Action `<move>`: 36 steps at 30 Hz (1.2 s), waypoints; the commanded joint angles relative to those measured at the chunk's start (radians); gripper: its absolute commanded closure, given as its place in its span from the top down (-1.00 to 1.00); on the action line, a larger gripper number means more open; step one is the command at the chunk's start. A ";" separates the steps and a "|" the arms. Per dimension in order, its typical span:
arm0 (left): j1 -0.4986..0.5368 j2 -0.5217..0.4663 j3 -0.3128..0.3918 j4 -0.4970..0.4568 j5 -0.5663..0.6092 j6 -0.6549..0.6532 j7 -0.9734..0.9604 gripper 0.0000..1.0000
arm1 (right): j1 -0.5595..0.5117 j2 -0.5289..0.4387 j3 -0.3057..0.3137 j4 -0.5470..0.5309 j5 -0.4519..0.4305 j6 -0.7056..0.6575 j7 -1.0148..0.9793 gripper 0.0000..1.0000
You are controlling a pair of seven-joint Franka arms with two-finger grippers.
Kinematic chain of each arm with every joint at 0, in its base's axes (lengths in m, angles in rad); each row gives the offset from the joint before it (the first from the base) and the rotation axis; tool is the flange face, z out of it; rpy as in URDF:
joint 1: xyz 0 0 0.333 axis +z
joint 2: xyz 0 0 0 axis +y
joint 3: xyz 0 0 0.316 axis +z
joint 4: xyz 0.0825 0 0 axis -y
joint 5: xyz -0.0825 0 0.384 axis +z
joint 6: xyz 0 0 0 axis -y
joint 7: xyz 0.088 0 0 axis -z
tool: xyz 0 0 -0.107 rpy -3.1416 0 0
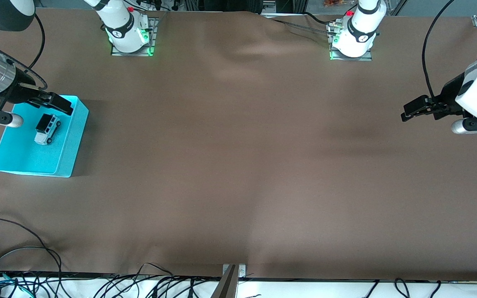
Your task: Wind and store white jeep toy
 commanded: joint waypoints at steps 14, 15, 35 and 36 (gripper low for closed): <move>0.004 0.000 -0.004 0.006 0.022 -0.010 0.008 1.00 | -0.007 0.001 -0.011 0.056 0.019 -0.018 -0.002 1.00; 0.004 0.000 -0.004 0.006 0.022 -0.010 0.008 1.00 | -0.007 0.004 -0.011 0.057 0.019 -0.018 -0.004 1.00; 0.004 0.000 -0.004 0.006 0.022 -0.010 0.008 1.00 | -0.004 0.007 -0.005 0.082 0.013 -0.030 -0.014 1.00; 0.004 0.000 -0.004 0.006 0.022 -0.010 0.008 1.00 | -0.004 0.008 -0.005 0.083 0.010 -0.030 -0.013 1.00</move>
